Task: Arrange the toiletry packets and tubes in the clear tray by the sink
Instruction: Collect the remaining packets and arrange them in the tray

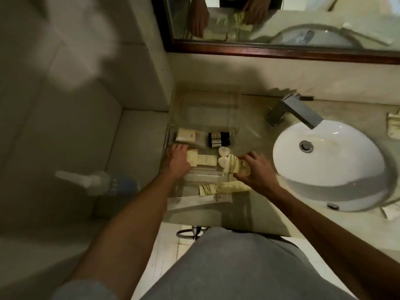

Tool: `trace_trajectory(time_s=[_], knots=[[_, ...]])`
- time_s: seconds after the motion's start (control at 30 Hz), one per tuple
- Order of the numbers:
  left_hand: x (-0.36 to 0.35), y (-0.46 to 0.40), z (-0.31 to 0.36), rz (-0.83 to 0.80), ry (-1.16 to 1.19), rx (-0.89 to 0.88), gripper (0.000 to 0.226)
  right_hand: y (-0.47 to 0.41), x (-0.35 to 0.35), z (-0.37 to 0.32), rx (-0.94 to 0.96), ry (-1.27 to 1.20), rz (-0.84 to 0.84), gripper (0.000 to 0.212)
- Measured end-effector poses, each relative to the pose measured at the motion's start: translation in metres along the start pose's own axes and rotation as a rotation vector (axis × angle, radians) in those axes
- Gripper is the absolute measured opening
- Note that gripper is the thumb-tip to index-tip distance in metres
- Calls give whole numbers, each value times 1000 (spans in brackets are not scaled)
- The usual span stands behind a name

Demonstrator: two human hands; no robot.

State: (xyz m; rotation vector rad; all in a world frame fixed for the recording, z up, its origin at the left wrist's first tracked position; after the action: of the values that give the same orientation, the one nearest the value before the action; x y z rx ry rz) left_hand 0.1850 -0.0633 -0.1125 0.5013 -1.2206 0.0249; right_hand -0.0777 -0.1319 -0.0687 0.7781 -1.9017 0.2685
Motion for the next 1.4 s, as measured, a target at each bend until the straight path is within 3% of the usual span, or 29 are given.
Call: trace_trajectory(time_s=[0.1,0.27,0.47,0.63,0.77,0.87,1.0,1.17,1.4], knots=[[0,-3,-5,-5,-36,19,58,-31,-12,-32,61,5,-25,61],[13,3,-2,252,-65,-43,20,-71,-23,-58,89,117,-72,65],[44,18,11,395,123,-154,20,-63,-10,-45,115,71,-11,63],[35,28,79,261,233,-307,25,-25,19,26,-9,48,50,56],[-12,29,154,61,212,-378,27,5,37,83,-133,112,33,57],[-41,30,190,12,159,-405,39,22,44,109,-215,128,11,60],[-52,44,188,76,21,-508,62,39,47,124,-237,112,11,60],[-74,59,170,-26,-204,-428,51,41,32,122,-198,84,-7,58],[-75,67,178,-47,-262,-380,42,13,6,76,-141,27,-10,57]])
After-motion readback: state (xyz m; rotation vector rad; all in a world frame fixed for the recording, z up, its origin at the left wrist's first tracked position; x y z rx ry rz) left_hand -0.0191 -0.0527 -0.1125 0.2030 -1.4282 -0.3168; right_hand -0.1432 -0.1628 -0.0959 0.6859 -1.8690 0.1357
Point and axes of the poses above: each hand's wrist, its own y-axis away from the middle knuckle, its own x-axis out of the back of the hand, z = x × y, the point moved 6 cm from there along -y, towards the middle knuckle, and after that the axes turned 1 degree about y, right-handed, at the moved point
